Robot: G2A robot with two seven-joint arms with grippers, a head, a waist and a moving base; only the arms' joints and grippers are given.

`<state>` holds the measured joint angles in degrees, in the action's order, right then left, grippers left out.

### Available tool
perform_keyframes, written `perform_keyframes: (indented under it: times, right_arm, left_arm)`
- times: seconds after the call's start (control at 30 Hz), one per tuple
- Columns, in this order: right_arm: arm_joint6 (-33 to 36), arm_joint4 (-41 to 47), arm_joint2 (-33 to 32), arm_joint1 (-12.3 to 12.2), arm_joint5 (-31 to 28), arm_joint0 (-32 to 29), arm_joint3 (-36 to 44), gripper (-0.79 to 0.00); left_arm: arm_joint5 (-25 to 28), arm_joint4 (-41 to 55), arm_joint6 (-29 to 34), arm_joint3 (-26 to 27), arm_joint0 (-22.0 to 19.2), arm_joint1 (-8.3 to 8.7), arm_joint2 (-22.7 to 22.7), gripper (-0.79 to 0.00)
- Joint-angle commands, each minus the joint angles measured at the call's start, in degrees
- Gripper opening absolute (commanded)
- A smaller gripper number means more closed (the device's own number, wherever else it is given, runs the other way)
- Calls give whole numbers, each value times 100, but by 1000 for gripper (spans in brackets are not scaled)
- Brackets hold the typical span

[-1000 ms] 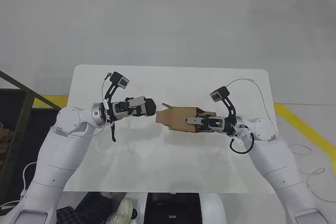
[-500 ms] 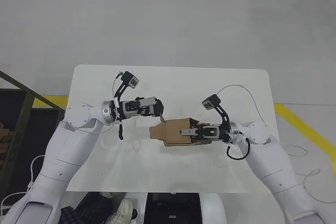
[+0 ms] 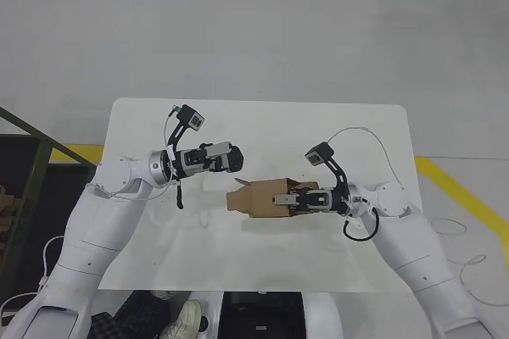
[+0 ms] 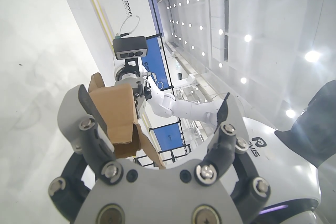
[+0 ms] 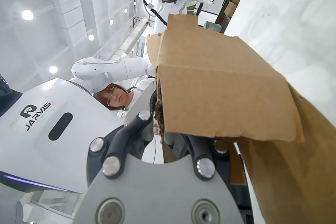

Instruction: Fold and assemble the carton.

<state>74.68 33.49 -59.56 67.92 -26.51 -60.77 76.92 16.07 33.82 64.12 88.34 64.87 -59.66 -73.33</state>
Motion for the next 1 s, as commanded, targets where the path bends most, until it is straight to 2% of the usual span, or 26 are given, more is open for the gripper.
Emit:
perform_keyframes:
  times: [0.0, 0.3, 0.53, 0.97]
  right_arm:
    - [-52, -7, -6, 1, 5, 10, -9, -785]
    - [-440, 68, -108, 15, -37, 129, -206, -785]
    - [-466, 169, -151, 19, -65, 153, -214, -785]
    - [-442, 177, -113, 28, -59, 120, -130, -785]
  left_arm:
    - [-6, 13, 15, 27, 1, -3, 16, 0]
    - [-31, 104, 241, 266, 132, 3, 51, 0]
    - [-87, 134, 285, 367, 230, 9, 53, 0]
    - [-134, 64, 302, 365, 114, -28, 276, 0]
